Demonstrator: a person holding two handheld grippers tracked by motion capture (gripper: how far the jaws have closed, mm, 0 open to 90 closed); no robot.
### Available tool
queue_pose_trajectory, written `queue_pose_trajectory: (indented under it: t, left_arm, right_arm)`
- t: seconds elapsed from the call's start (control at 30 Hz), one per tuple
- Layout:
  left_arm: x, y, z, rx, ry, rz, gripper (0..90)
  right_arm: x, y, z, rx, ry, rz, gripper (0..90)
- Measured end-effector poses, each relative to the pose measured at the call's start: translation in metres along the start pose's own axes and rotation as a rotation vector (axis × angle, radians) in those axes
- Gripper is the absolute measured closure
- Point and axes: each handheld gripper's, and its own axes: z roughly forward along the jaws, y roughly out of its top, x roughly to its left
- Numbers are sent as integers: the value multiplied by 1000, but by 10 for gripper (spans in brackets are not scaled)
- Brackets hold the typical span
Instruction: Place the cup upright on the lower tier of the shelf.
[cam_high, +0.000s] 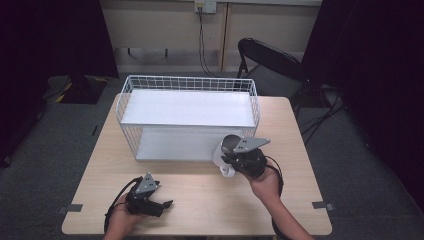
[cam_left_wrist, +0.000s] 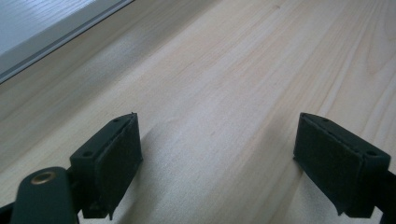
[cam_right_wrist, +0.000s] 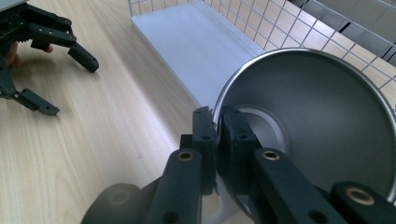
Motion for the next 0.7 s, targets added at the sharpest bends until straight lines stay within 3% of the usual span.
queue_pose_trajectory:
  t: [0.7]
  left_arm:
    - [0, 0, 0, 1, 0, 1, 144]
  right_arm:
    - [-5, 12, 21, -15, -47, -11, 850]
